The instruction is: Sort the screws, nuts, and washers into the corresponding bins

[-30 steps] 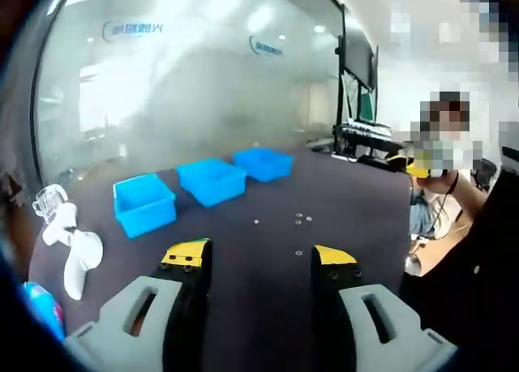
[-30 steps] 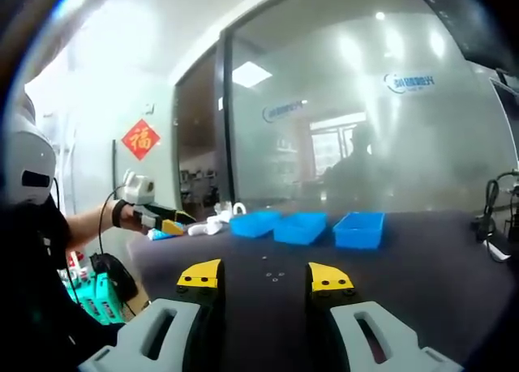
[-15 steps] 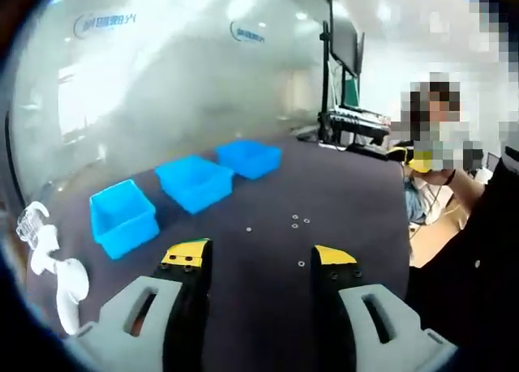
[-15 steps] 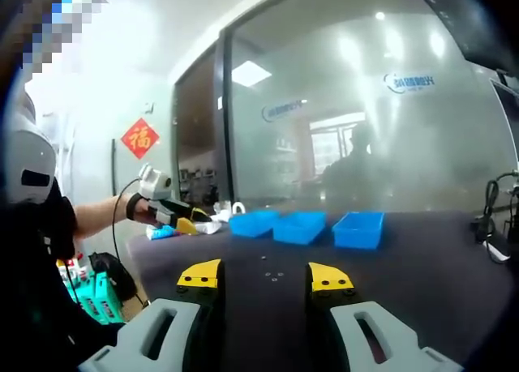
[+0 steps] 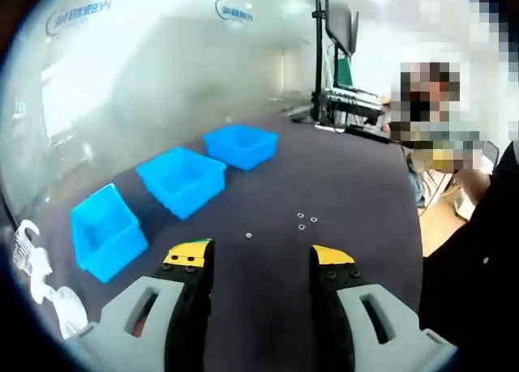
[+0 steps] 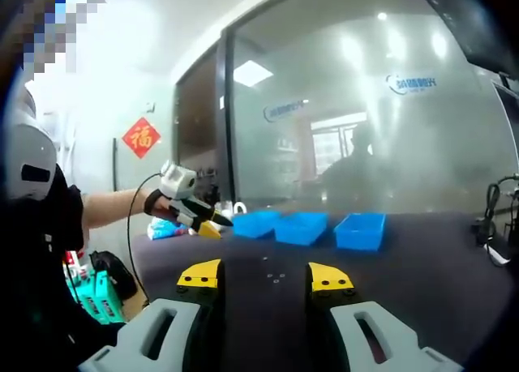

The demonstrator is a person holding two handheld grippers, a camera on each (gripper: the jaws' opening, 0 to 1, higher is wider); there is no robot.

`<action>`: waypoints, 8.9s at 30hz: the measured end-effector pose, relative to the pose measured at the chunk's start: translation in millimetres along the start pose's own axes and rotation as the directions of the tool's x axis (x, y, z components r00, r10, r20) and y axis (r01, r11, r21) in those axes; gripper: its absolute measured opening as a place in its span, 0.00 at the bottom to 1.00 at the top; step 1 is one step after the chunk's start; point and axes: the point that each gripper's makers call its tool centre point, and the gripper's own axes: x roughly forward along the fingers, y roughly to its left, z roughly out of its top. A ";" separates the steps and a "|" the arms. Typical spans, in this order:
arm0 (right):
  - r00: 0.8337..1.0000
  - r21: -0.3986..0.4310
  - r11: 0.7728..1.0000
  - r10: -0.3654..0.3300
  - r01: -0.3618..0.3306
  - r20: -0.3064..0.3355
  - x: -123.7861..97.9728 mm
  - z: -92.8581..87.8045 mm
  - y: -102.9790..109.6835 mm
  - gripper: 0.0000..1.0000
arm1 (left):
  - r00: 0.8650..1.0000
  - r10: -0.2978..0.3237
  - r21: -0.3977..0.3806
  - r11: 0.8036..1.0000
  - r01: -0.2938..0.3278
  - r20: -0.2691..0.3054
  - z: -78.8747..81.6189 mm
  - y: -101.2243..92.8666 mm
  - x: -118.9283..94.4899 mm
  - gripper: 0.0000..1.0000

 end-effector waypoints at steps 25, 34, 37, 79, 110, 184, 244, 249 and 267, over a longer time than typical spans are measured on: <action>1.000 0.000 1.000 0.008 -0.008 0.013 -4.4 2.2 -1.9 0.35 | 0.978 -0.018 0.042 0.999 0.028 -0.206 -7.1 3.1 67.9 0.47; 1.000 0.004 1.000 -0.011 0.011 0.023 -7.1 3.1 -4.4 0.35 | 0.948 -0.066 0.094 0.991 0.100 -0.312 -15.2 -1.8 75.6 0.46; 0.999 0.017 1.000 -0.017 0.016 0.028 -6.9 1.1 -3.8 0.35 | 0.937 -0.082 0.091 0.989 0.119 -0.340 -17.4 -2.8 78.3 0.45; 0.999 0.057 0.998 -0.037 0.036 0.014 -5.9 -9.8 -15.5 0.35 | 0.886 -0.077 0.119 0.982 0.147 -0.458 -35.4 7.9 95.5 0.36; 0.999 0.067 0.997 -0.029 0.028 0.015 -2.2 -9.9 -12.8 0.36 | 0.895 -0.121 0.051 0.986 0.157 -0.429 -41.0 0.8 100.9 0.11; 0.998 0.016 1.000 0.019 -0.020 0.060 6.8 19.3 17.2 0.36 | 0.801 0.557 -0.332 0.815 -0.476 0.220 46.4 183.7 -9.9 0.05; 0.998 0.014 1.000 0.020 -0.021 0.052 10.3 18.8 16.5 0.36 | 0.815 0.437 -0.318 0.889 -0.329 0.381 11.2 88.7 -84.3 0.42; 0.998 0.013 1.000 0.025 -0.026 0.049 13.5 18.8 14.1 0.36 | 0.832 0.381 -0.278 0.917 -0.285 0.404 0.1 62.7 -100.4 0.42; 0.999 0.003 1.000 0.017 -0.017 0.047 14.4 19.9 7.5 0.36 | 0.868 0.270 -0.194 0.959 -0.205 0.416 -38.0 -16.3 -149.8 0.43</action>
